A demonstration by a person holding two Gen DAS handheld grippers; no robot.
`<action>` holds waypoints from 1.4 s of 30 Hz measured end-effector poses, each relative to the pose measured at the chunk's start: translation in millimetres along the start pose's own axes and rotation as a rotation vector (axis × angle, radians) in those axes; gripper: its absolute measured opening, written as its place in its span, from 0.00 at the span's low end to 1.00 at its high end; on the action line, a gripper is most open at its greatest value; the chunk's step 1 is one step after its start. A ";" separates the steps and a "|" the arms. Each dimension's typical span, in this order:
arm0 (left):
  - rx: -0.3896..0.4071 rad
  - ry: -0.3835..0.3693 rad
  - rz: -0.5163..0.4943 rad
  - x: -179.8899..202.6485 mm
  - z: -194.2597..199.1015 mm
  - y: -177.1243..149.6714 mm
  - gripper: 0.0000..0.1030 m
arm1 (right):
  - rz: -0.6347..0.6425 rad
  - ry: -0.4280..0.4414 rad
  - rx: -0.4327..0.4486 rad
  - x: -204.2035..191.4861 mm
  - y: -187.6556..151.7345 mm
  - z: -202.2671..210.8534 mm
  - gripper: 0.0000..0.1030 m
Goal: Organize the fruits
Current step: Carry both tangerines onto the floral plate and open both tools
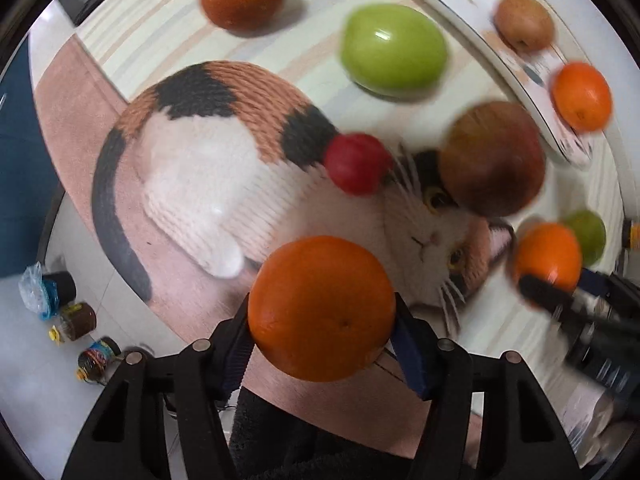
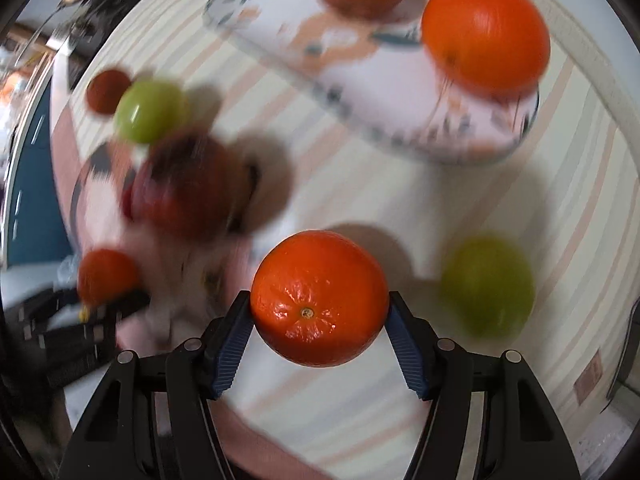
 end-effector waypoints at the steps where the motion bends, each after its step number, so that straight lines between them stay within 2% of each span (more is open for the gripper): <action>1: -0.002 -0.003 -0.008 2.9 0.0 -2.9 0.58 | 0.009 0.006 -0.017 -1.7 -9.0 -1.2 0.66; 4: -0.010 0.000 -0.039 14.6 -6.2 -9.9 0.58 | 0.004 0.022 -0.036 -0.8 -27.4 -5.9 0.66; 9: 0.011 0.022 -0.058 17.8 -2.8 -8.9 0.58 | -0.087 0.083 0.000 11.7 -36.6 -8.0 0.67; 15: 0.011 0.018 -0.053 19.2 0.0 -9.2 0.58 | -0.148 0.116 0.024 20.2 -35.4 -9.8 0.67; 18: 0.016 0.010 -0.050 20.1 4.8 -4.2 0.58 | -0.148 0.102 0.046 20.2 -32.3 -4.3 0.66; 21: 0.042 -0.002 -0.062 17.8 20.1 -3.0 0.58 | -0.154 0.097 0.070 18.2 -41.2 7.1 0.66; 26: 0.112 -0.034 -0.097 19.1 63.2 4.1 0.58 | -0.189 0.153 0.150 21.5 -33.7 51.6 0.66; 29: 0.176 -0.051 -0.132 28.1 96.6 22.1 0.58 | -0.203 0.177 0.237 26.5 -13.0 92.0 0.66; 34: 0.232 -0.055 -0.185 44.6 130.9 90.7 0.58 | -0.251 0.173 0.346 35.6 38.7 125.8 0.66; 38: 0.249 -0.001 -0.238 63.2 137.7 154.3 0.58 | -0.363 0.240 0.345 41.5 68.2 109.2 0.66; 42: 0.211 0.083 -0.324 87.0 120.6 208.6 0.58 | -0.440 0.258 0.325 43.2 89.2 82.0 0.66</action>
Point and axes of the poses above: each gripper's, at about its wrist camera, not at the fingertips, and z roughly against the way its jaws point, x to its right, y to its top, the point moved 2 cm from there along -z, roughly the way its jaws point, and after that the axes turned 8 degrees about y, right-handed, at the moved point
